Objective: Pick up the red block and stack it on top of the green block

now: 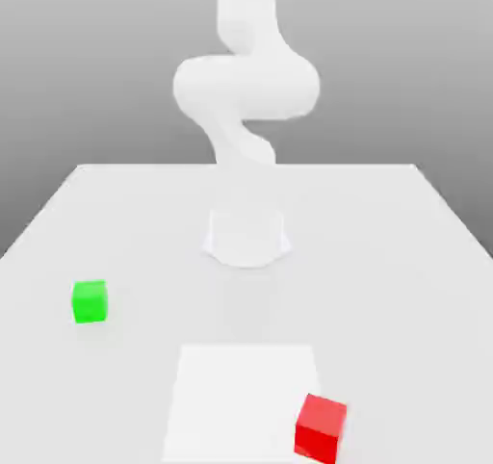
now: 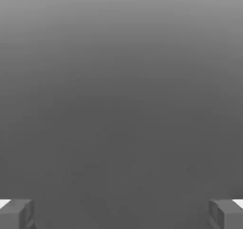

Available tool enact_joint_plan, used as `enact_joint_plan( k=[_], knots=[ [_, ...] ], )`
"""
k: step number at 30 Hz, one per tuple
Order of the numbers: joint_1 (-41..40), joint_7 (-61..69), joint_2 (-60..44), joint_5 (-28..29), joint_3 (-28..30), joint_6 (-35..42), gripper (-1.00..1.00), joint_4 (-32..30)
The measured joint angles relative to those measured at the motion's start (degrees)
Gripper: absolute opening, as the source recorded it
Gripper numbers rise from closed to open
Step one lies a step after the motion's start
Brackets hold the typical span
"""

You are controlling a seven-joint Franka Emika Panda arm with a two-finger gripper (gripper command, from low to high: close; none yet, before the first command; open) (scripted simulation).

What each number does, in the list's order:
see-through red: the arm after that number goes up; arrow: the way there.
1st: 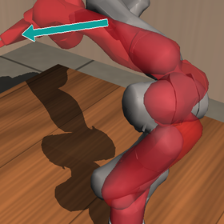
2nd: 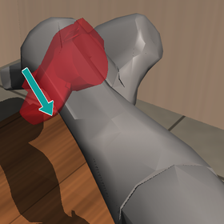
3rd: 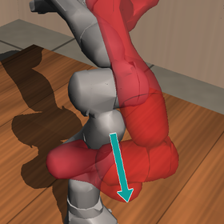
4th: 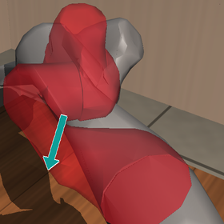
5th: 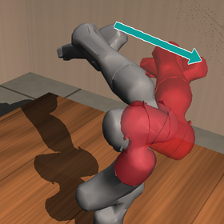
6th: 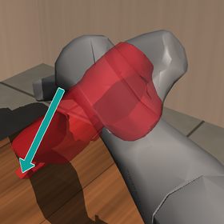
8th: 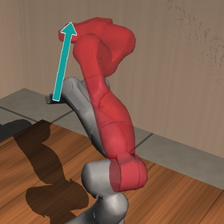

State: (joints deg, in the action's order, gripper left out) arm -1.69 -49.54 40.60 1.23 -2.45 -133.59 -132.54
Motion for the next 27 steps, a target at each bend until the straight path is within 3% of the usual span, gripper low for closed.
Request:
enact_joint_plan(
  k=[9, 17, 27],
  knots=[
    [-4.9, -14.0, -19.1, 5.3, -7.7, -6.5, 0.0, -2.8],
    [-5.8, -25.9, -35.8, 9.4, -11.1, -12.2, 0.0, -5.1],
    [-3.2, -34.8, -55.2, 7.7, -11.7, -21.1, 0.0, -7.7]
  ],
)
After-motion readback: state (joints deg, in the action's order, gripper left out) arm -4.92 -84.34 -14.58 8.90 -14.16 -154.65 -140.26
